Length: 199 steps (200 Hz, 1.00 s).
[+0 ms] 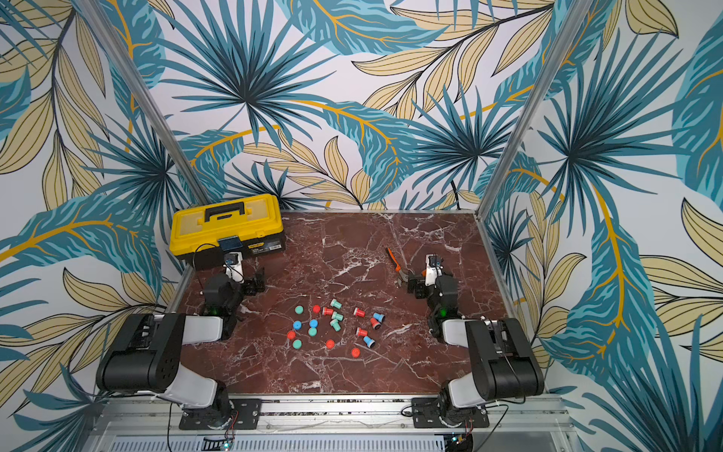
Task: Close the stamp cap
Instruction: Pick up the stamp from the center of the board.
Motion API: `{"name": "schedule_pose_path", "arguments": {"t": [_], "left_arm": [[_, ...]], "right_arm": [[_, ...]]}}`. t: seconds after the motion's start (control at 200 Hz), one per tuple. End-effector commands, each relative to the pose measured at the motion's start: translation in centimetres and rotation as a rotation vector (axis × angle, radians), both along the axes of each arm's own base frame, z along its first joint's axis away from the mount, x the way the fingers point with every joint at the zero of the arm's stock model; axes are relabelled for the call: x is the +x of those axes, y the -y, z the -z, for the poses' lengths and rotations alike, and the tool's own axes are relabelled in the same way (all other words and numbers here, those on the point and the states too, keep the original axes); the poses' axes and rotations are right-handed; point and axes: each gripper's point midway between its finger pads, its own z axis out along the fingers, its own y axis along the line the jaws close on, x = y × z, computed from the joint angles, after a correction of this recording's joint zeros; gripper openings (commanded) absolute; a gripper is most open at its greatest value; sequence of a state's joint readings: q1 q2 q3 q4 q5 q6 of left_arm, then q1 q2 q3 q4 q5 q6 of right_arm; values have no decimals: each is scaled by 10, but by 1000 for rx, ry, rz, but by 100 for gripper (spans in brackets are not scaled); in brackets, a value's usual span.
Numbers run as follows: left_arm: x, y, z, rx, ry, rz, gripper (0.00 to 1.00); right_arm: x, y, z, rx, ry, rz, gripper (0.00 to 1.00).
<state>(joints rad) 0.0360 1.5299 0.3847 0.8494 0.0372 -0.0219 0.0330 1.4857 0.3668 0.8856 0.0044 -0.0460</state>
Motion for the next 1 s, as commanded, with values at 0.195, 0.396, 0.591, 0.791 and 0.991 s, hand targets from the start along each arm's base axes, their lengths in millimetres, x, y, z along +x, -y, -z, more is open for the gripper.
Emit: {"name": "schedule_pose_path", "arguments": {"t": [0.195, 0.396, 0.591, 0.791, 0.991], "left_arm": [[4, -1, -7, 5, 29, 6, 99], [4, -1, -7, 3, 28, 7, 100], [5, -6, -11, -15, 37, -1, 99], [-12, -21, -46, -12, 129, -112, 100], [-28, -24, -78, -76, 183, -178, 100]], "right_arm": [[1, 3, -2, -1, 2, 11, 100], [3, 3, -2, 0, -1, 15, 100], [6, 14, -5, 0, -19, 84, 100], [7, 17, -24, 11, -99, 109, 99], [5, 7, -49, 86, -202, 95, 91]]}}
